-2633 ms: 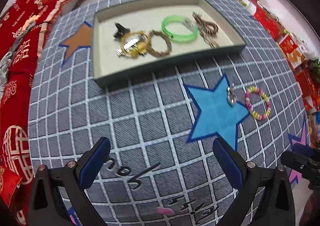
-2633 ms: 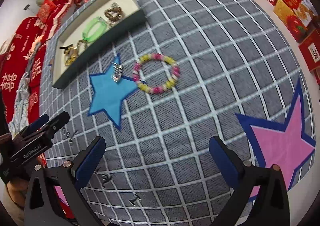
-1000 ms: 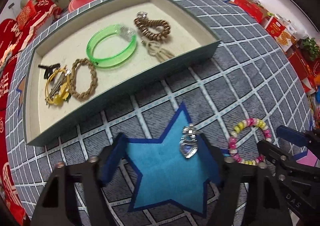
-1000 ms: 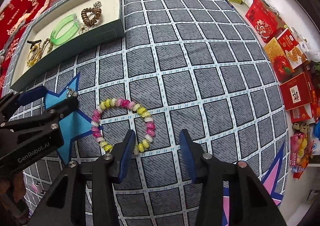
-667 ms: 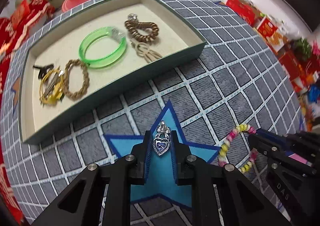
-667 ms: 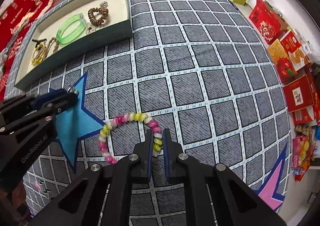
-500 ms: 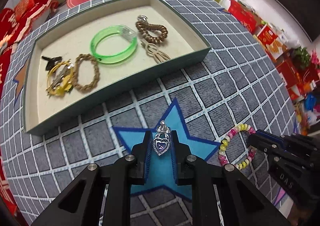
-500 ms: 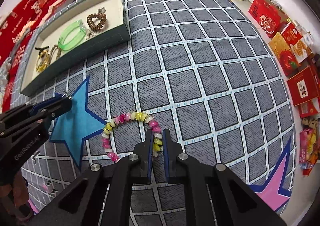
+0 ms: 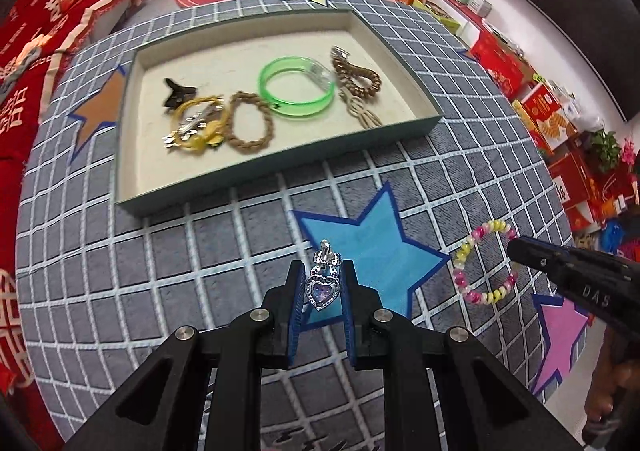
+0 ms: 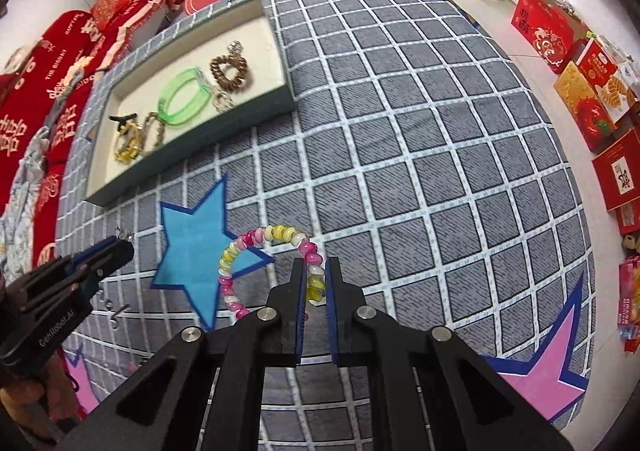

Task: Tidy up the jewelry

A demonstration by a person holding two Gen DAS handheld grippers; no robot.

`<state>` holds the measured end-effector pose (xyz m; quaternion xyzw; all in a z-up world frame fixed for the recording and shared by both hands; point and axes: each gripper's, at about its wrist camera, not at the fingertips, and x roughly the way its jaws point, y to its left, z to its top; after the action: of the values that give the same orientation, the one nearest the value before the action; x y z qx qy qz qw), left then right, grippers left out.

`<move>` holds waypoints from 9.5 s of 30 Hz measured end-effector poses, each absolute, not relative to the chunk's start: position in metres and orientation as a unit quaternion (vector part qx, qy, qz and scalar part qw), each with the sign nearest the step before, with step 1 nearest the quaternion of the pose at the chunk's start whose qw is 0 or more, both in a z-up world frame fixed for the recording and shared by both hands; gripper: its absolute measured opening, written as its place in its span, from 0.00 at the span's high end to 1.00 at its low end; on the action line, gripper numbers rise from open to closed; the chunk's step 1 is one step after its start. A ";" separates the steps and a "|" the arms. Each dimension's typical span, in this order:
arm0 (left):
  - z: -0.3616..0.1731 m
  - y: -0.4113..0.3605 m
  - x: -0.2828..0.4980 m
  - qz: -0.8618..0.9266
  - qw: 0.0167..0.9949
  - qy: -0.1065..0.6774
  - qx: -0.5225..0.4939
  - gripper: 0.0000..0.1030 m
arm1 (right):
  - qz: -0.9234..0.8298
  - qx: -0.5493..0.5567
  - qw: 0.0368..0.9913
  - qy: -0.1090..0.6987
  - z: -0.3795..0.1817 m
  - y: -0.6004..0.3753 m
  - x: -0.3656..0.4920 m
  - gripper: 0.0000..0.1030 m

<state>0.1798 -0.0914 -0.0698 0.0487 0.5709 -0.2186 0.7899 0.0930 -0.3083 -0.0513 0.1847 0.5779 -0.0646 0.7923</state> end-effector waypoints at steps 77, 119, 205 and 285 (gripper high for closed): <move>-0.109 -0.126 0.373 -0.092 0.817 0.564 0.076 0.70 | -0.008 0.237 0.765 0.599 -0.088 -0.337 0.346 0.88; -0.048 -0.097 0.311 -0.062 0.841 0.530 0.086 0.00 | 0.038 0.251 0.777 0.576 -0.045 -0.328 0.274 0.20; -0.061 -0.035 0.150 -0.019 0.900 0.434 0.023 0.00 | -0.042 0.021 0.937 0.346 -0.013 -0.251 0.090 0.00; -0.071 -0.035 0.154 -0.032 0.888 0.459 0.014 0.00 | -0.042 0.022 0.936 0.349 -0.011 -0.254 0.091 0.00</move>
<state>0.1542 -0.0354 -0.0707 0.0142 0.4586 -0.0317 0.8880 0.0911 -0.2541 -0.0113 0.0217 0.3494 -0.0419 0.9358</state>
